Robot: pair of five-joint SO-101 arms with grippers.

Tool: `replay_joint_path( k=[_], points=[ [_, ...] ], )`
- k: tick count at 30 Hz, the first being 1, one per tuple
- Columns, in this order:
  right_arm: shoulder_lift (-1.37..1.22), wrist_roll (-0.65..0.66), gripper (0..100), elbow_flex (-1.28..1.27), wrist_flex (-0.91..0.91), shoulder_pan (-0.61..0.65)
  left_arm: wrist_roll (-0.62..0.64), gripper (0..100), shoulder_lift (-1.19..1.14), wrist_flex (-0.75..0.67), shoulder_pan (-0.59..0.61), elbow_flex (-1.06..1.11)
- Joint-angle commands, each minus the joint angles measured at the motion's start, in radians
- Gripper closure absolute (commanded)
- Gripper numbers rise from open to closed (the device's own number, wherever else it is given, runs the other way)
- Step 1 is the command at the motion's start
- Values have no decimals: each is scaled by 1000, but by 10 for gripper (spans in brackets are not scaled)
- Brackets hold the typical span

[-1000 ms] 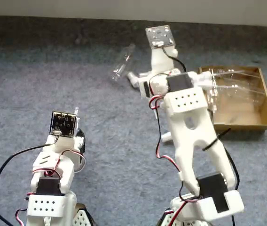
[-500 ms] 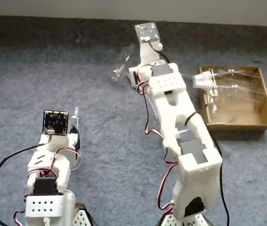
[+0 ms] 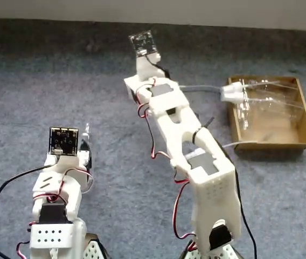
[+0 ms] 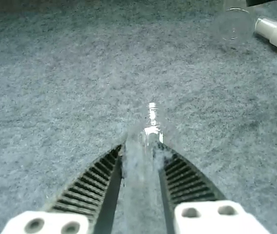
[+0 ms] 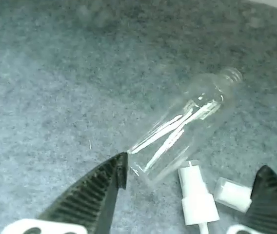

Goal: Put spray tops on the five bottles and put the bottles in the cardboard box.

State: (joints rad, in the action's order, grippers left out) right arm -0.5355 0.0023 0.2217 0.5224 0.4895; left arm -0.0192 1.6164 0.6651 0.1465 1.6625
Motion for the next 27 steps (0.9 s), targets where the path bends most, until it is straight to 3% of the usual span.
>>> replay_joint_path(
  k=[1,14,21,27],
  points=[
    [18,-3,627,58,-31,7,-8,937,10,-32,-25,-10],
    [35,-2,627,54,-21,-119,-9,935,10,-35,-25,-5],
    [213,-2,627,45,113,-85,-9,934,10,-35,-24,-4],
    [312,-2,627,47,334,-16,-9,934,10,-35,-21,-4]
  ],
)
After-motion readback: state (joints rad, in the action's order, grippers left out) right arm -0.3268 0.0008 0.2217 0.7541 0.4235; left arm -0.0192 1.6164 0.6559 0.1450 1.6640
